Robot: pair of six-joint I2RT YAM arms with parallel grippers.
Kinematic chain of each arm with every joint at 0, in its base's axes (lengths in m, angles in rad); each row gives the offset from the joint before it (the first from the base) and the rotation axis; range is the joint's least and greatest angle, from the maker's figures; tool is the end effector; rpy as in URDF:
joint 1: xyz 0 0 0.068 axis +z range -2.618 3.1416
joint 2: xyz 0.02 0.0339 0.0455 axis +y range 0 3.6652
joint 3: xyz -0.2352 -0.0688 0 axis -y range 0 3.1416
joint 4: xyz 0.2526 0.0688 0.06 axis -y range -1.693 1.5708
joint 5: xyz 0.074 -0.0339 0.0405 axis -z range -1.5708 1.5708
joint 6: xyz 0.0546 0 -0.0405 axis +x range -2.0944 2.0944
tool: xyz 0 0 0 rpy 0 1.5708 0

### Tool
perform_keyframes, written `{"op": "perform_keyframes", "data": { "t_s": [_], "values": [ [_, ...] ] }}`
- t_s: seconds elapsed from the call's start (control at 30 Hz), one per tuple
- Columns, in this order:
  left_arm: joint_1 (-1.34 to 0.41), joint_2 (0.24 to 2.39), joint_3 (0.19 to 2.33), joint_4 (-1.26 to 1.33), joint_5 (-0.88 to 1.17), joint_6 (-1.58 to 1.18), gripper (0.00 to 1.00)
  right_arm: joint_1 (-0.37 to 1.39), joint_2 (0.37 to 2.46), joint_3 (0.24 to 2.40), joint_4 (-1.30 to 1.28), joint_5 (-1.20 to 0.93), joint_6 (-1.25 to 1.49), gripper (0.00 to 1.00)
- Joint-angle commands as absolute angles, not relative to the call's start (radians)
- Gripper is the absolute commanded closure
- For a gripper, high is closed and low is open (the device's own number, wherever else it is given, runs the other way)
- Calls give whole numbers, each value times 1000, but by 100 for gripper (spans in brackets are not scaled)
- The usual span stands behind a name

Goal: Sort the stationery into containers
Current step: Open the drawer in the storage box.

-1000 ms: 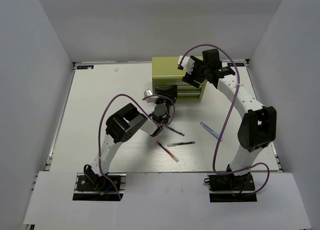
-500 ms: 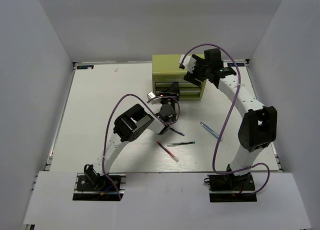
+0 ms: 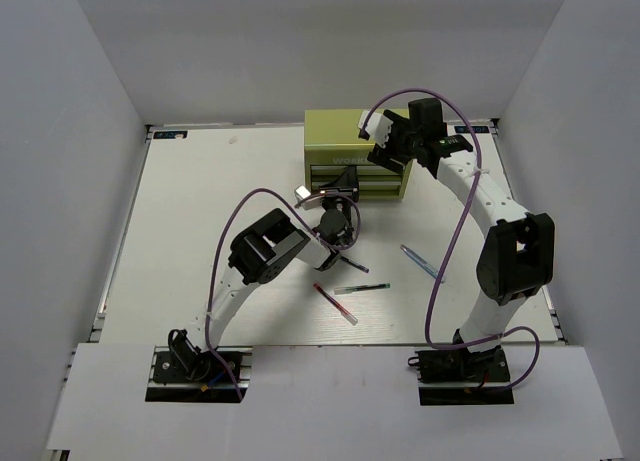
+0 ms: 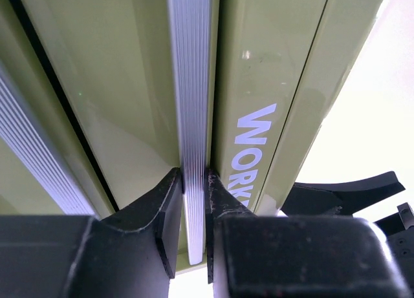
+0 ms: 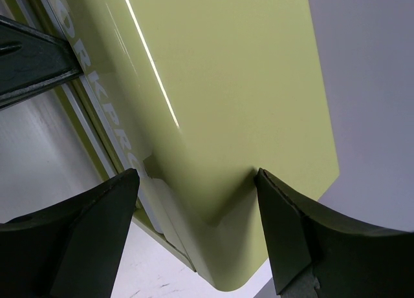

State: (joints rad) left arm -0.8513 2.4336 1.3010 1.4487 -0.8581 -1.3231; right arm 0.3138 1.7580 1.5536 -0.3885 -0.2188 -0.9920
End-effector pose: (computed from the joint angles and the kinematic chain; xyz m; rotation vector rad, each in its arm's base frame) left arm 0.3371 -0.3221 0.0973 -1.0666 1.0385 -1.2695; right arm 0.4043 0.1437 0.2809 -1.4047 1.6301 -0.1577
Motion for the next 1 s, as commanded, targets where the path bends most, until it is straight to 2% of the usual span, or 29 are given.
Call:
{"op": "perform_keyframes", "data": {
  "t_s": [0.0,0.2,0.27,0.63,0.97],
  "values": [
    [-813,2462,1328,1809,-851,-1324,77,294,1786,1502,-618,-196,-939,22],
    [-813,2471,1328,1809,-851,-1324,91,290,1786,1509,-621,-201,-940,22],
    [-813,2471,1318,1809,-851,-1336,100,291,1787,1512,-627,-209,-943,22],
    [-822,2364,1178,1809,-853,-1313,100,295,1766,1511,-637,-256,-962,20],
    [-822,2319,1178,1809,-842,-1252,100,302,1732,1499,-617,-285,-992,17]
  ]
}}
